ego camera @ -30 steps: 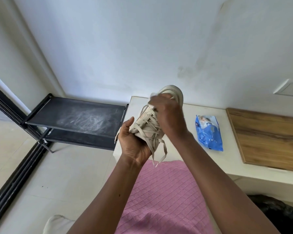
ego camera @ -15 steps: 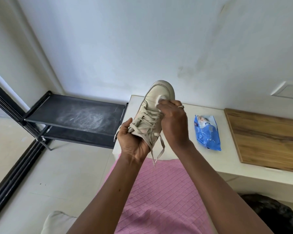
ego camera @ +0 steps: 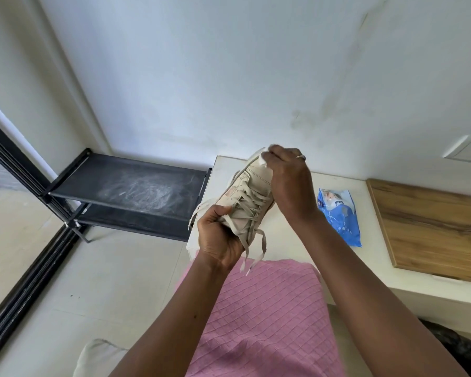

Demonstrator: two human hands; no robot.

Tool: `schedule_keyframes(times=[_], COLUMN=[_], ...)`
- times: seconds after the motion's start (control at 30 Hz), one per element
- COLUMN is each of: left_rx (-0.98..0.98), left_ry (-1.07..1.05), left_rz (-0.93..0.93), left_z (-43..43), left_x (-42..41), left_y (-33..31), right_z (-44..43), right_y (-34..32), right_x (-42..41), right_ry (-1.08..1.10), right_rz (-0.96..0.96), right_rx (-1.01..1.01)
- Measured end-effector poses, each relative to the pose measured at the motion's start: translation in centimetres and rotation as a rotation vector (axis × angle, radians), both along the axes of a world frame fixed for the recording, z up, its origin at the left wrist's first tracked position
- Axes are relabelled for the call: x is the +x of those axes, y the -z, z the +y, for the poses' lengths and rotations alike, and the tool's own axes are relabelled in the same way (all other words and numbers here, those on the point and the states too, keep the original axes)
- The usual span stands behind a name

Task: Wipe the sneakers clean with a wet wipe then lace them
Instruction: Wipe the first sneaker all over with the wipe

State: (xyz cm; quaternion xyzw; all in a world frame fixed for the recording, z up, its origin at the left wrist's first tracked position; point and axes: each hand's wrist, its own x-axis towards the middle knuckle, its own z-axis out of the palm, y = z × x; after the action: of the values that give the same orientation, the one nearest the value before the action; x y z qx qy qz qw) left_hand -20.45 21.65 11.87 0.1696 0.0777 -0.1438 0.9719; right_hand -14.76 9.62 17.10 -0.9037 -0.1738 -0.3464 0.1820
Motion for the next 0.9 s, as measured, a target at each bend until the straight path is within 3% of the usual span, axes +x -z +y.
schedule_keyframes(times=[0.1, 0.2, 0.33, 0.5, 0.67, 0.8, 0.9], left_rx=[0.182, 0.325, 0.328, 0.216, 0.214, 0.301, 0.263], left_ry=[0.021, 0.029, 0.023, -0.033, -0.019, -0.060, -0.046], left_rz=[0.058, 0.032, -0.088, -0.290, -0.280, -0.263, -0.247], left_z=[-0.3, -0.3, -0.1, 0.1, -0.6, -0.3, -0.3], left_x=[-0.1, -0.5, -0.6, -0.7, -0.4, -0.1, 0.0], left_y=[-0.3, 0.0, -0.4, -1.1, -1.4, -1.1, -1.1], right_z=[1.1, 0.9, 2.8, 2.7, 1.5, 3.7, 3.9], right_y=[0.5, -0.5, -0.9, -0.3, 0.3, 0.6, 0.5], right_x=[-1.3, -1.3, -2.7, -3.0, -1.3, -4.0, -5.1], right_ry=[-0.206, -0.210, -0.327, -0.480, -0.264, -0.421, -0.520], right_rz=[0.141, 0.280, 0.504, 0.345, 0.233, 0.259, 0.241], right_rx=[0.006, 0.143, 0.096, 0.028, 0.039, 0.152, 0.130])
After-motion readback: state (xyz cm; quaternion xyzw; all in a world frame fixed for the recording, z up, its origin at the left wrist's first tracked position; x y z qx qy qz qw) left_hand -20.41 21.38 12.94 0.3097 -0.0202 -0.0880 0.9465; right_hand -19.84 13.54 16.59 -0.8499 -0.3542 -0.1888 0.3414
